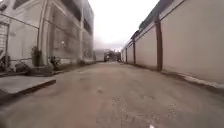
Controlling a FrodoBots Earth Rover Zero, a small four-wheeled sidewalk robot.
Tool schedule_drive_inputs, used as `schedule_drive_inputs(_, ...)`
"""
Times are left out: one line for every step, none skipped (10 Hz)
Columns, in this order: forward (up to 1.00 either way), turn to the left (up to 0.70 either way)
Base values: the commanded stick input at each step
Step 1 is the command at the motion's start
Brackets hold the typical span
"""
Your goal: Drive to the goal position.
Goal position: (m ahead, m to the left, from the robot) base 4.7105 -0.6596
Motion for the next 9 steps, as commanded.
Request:
schedule_drive_inputs(0.70,0.00)
schedule_drive_inputs(0.70,0.00)
schedule_drive_inputs(0.70,0.00)
schedule_drive_inputs(0.70,0.00)
schedule_drive_inputs(0.70,0.00)
schedule_drive_inputs(0.70,0.00)
schedule_drive_inputs(0.70,0.00)
schedule_drive_inputs(0.70,0.00)
schedule_drive_inputs(0.70,0.00)
